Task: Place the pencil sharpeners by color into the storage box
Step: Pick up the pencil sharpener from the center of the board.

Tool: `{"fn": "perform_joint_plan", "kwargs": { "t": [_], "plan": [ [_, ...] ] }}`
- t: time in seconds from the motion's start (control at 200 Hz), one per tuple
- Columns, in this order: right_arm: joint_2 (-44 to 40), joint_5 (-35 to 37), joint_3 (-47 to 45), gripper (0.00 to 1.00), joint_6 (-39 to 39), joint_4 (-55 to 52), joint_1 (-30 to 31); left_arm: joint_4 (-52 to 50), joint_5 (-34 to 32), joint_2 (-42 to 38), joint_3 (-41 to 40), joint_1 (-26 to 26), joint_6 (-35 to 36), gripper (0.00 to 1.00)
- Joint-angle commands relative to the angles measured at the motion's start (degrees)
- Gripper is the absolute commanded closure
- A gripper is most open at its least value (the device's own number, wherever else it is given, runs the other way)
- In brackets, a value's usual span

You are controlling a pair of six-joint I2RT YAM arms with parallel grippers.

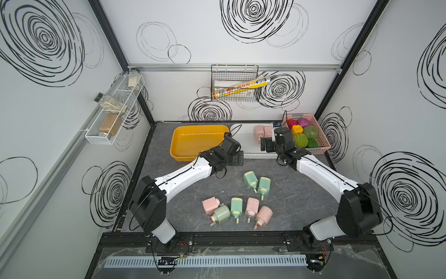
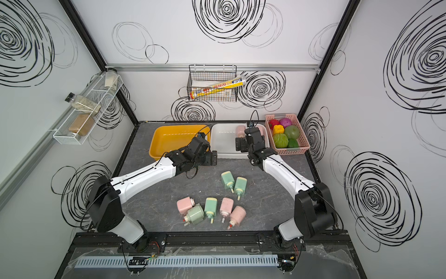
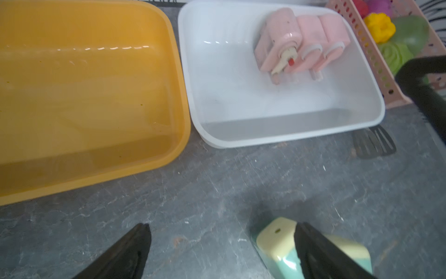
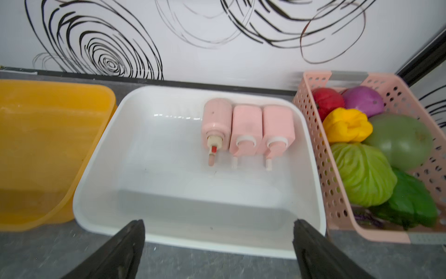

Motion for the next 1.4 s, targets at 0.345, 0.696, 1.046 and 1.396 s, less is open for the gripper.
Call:
{"fn": "perform_joint_plan", "kwargs": {
  "t": [0.345, 0.696, 1.046, 1.396],
  "plan": [
    [-18.9, -2.2, -17.8, 0.00, 8.4, -5.5, -0.1, -14.1, 5.3, -0.4, 1.5, -19.2, -1.3, 0.03],
    [-22.7, -2.6, -20.8, 0.00, 9.1, -5.2, -0.1, -13.8, 8.0, 10.4, 4.3, -22.4, -3.3, 0.17],
    [-25.1, -2.3, -22.4, 0.00, 8.4, -5.2, -0.1, -16.4, 7.4, 15.0, 7.2, -23.2, -3.4, 0.22],
    [-24.7, -2.7, -22.4, 0.00, 7.9, -4.6, -0.1, -17.2, 6.7, 17.4, 8.6, -23.1, -2.4, 0.29]
  ]
}}
